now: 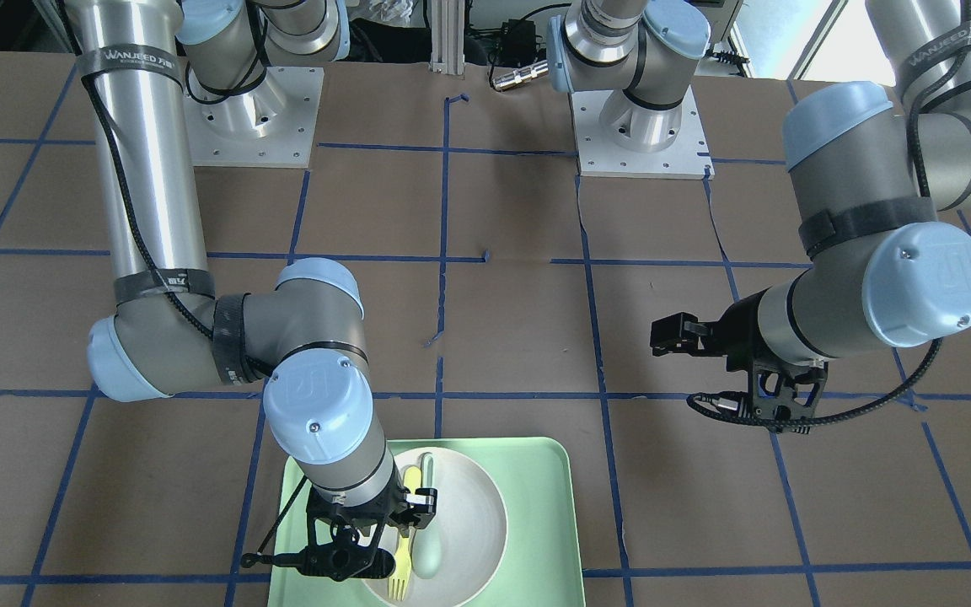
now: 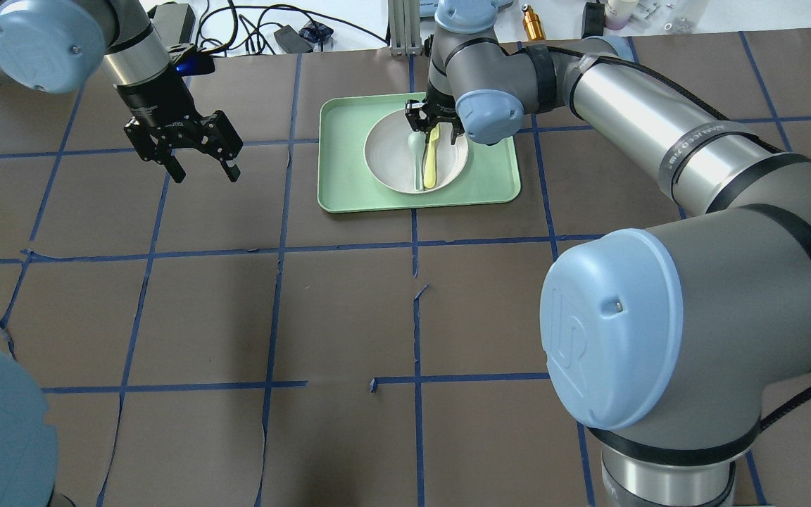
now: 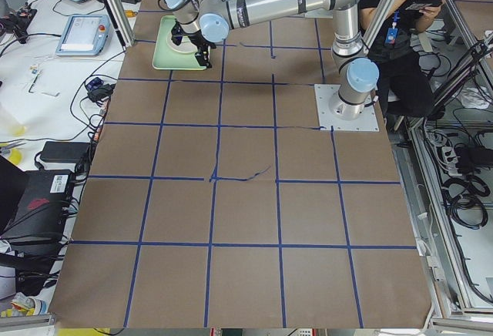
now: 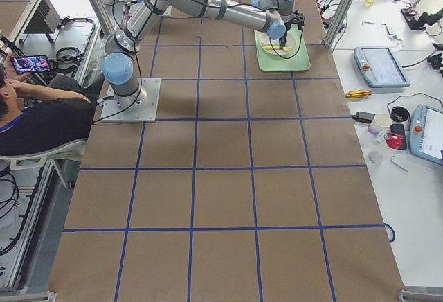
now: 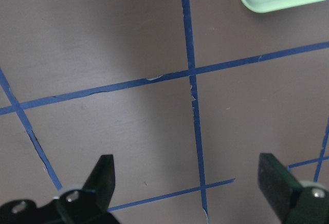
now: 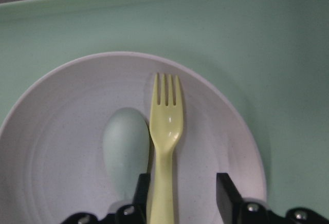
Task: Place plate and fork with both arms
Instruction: 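Lower the right gripper onto the yellow fork and grasp it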
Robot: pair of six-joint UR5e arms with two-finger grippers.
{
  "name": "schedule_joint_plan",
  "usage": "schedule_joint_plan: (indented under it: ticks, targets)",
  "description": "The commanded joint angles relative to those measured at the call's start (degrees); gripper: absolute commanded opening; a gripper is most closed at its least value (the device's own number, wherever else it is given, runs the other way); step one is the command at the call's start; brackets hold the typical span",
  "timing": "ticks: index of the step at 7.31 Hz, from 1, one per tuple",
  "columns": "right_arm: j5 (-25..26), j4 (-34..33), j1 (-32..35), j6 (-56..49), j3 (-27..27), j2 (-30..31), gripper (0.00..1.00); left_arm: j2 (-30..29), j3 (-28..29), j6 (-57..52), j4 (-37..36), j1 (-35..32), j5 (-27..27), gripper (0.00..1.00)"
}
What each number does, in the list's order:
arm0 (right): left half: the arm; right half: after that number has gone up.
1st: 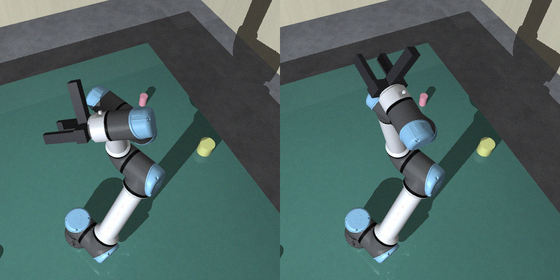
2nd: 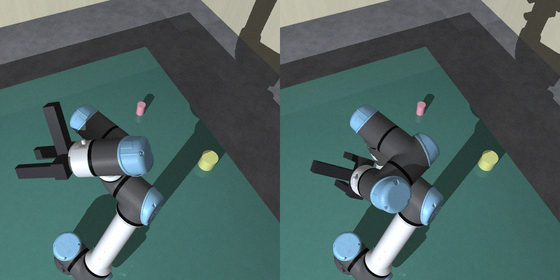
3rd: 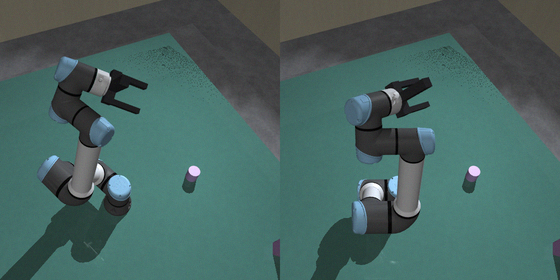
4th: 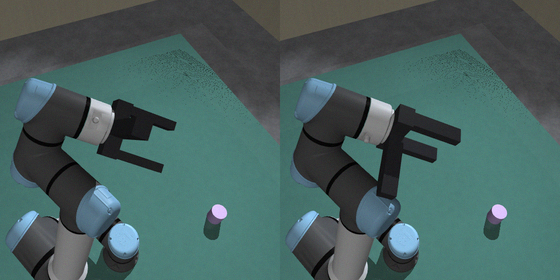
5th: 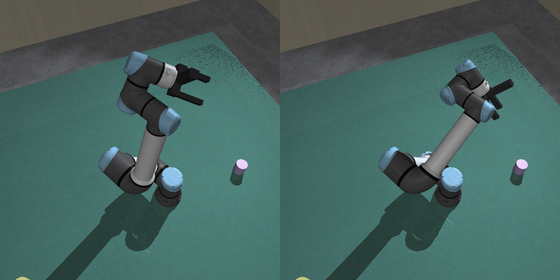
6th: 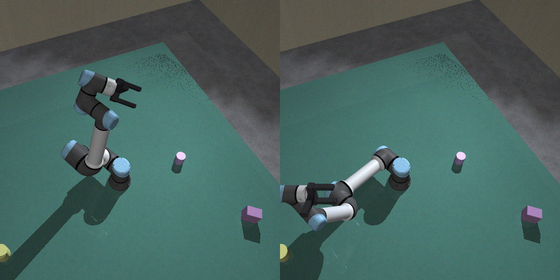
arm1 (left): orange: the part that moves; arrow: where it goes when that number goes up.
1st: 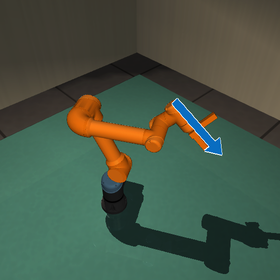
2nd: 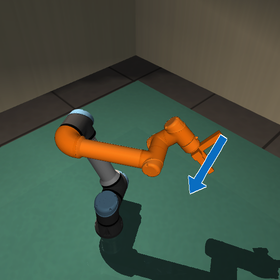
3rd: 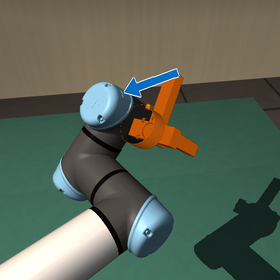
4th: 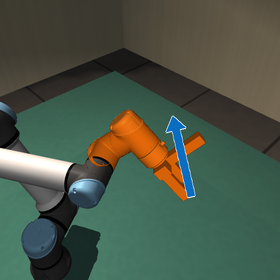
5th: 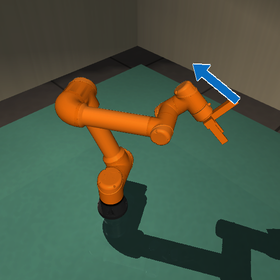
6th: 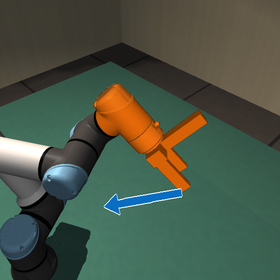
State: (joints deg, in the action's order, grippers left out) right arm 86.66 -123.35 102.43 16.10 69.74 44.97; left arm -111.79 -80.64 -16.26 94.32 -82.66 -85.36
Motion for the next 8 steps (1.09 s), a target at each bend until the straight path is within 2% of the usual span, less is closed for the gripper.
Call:
schedule_joint_plan:
  ticks: [1,5,6,8]
  targets:
    - [0.0,0.0,0.5,0.0,0.0,-1.1,0.53,0.3,-1.0,0.1,-0.1,0.0,0.1,1.0]
    - [-0.4,0.0,0.7,0.0,0.2,-1.9,0.5,0.3,-1.0,0.1,-0.1,0.0,0.1,1.0]
    - [-0.4,0.0,0.7,-0.1,0.2,-1.9,0.42,0.3,-1.0,0.1,-0.1,0.0,0.1,1.0]
    - [-0.4,0.0,0.7,-0.2,0.2,-1.9,0.03,0.3,-1.1,0.0,0.0,0.0,0.0,1.0]
